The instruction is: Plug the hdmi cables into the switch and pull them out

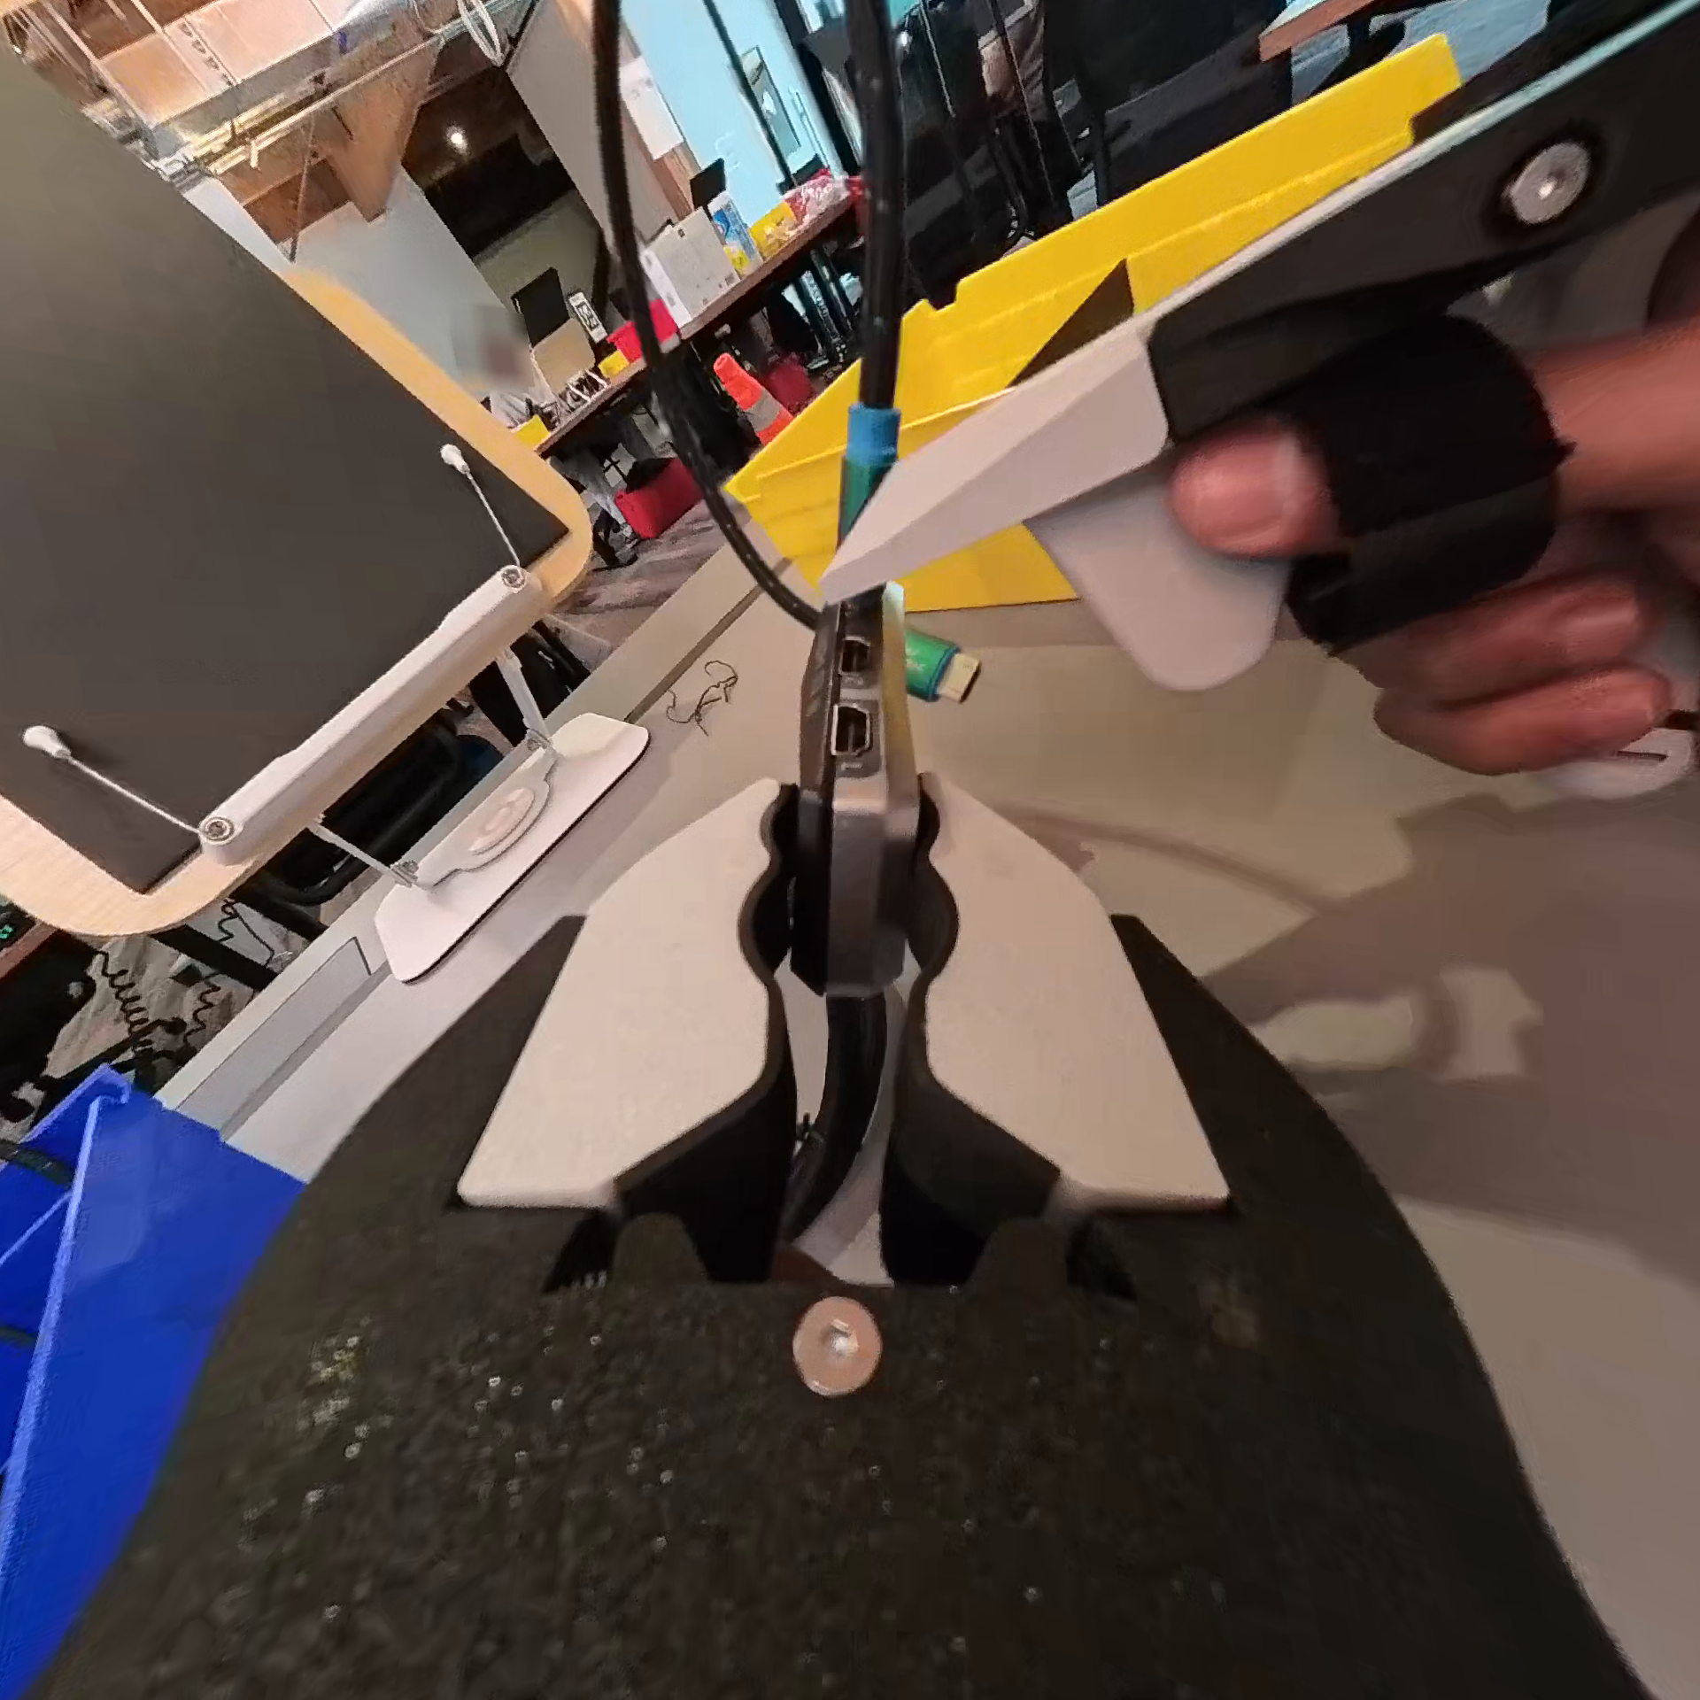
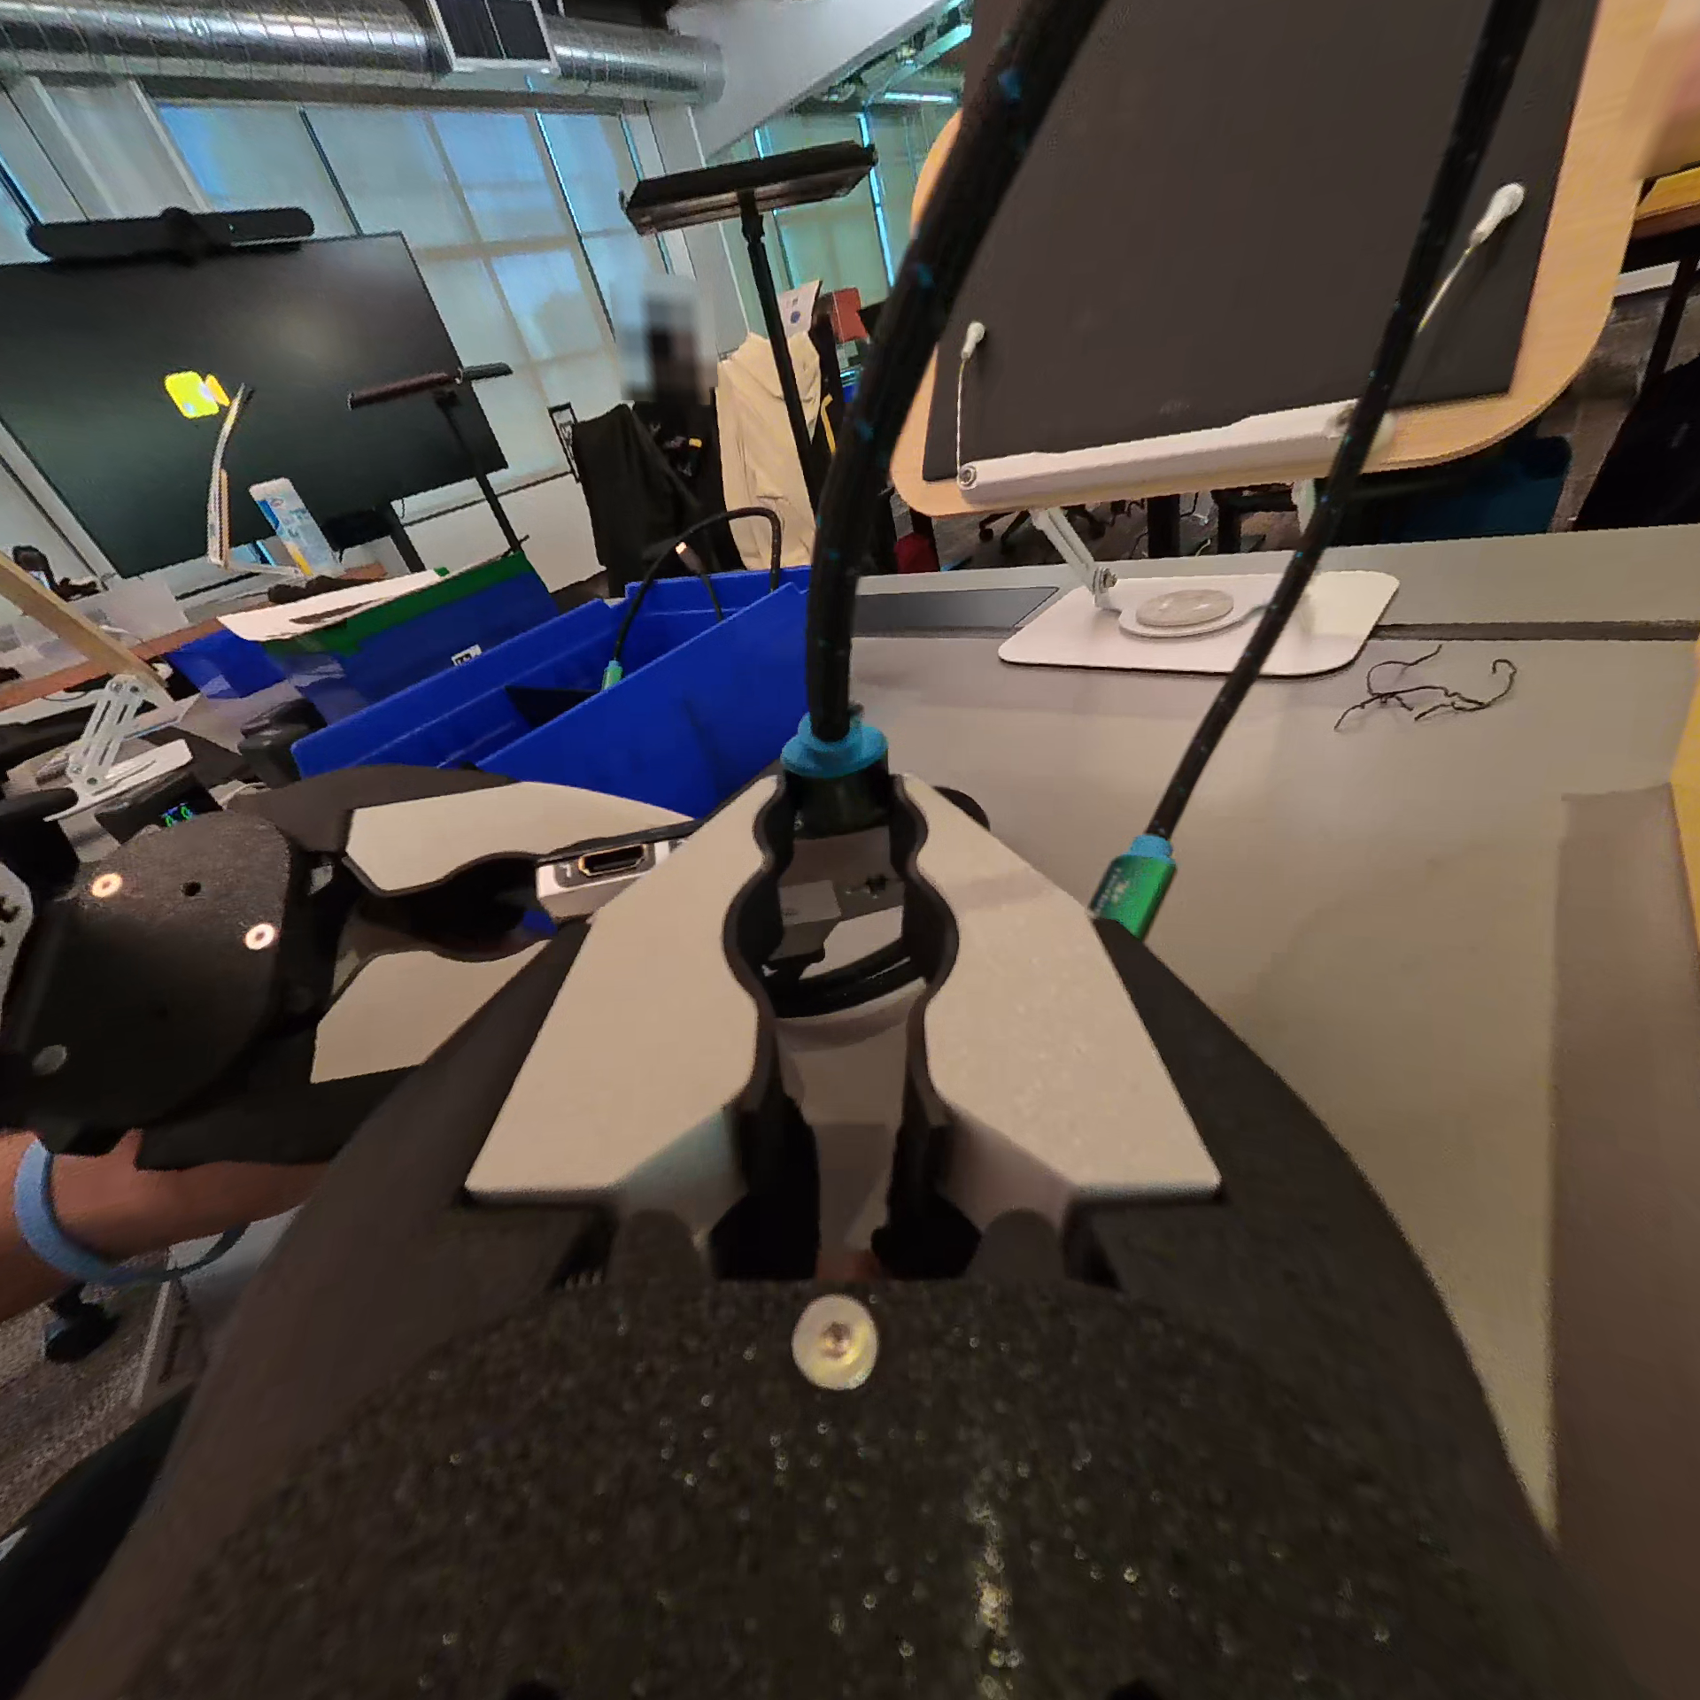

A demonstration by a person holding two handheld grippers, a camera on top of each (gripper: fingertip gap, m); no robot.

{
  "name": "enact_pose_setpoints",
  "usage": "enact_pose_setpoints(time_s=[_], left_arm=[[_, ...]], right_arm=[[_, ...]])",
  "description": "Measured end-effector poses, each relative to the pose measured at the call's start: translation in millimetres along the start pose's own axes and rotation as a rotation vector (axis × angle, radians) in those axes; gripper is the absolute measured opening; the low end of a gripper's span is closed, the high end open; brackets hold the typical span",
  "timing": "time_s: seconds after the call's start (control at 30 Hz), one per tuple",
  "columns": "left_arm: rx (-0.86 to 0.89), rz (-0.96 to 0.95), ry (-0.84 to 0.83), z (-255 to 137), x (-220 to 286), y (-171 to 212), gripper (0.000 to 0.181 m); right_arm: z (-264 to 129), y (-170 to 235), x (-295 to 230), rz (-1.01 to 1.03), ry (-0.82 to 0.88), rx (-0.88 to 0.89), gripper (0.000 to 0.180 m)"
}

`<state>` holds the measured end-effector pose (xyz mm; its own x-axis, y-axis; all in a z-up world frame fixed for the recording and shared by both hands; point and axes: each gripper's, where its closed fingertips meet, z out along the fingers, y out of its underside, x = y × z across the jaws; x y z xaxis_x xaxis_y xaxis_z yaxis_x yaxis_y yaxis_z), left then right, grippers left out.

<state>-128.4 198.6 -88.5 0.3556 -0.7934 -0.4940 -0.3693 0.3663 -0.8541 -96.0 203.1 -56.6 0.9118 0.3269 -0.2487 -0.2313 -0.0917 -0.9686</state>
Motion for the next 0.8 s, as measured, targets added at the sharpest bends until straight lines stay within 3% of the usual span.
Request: enact_pose_setpoints(time_s=[0.13,0.3,0.4,0.57,0.8], left_arm=[[-0.098,-0.218,0.081,0.0,1.6,7.8,0.024],[-0.12,-0.895,0.175,-20.2,5.8,-0.3,0.055],[-0.086,-1.167,0.169,-26.2,6.9,3.3,0.058],[-0.086,-1.221,0.105,-22.3,0.1,13.0,0.053],[-0.121,-1.098,0.135,-13.4,6.2,17.6,0.049]], right_arm=[[7.7,8.0,2.8,-0.117,0.015,-0.058,0.019],[6.9,1.7,3.8,-0.186,0.047,-0.04,0.02],[6.1,10.7,-1.8,-0.186,0.043,-0.057,0.019],[4.0,17.6,-12.1,-0.217,0.043,-0.068,0.02],[-3.0,20.3,-3.8,-0.201,0.1,-0.075,0.019]])
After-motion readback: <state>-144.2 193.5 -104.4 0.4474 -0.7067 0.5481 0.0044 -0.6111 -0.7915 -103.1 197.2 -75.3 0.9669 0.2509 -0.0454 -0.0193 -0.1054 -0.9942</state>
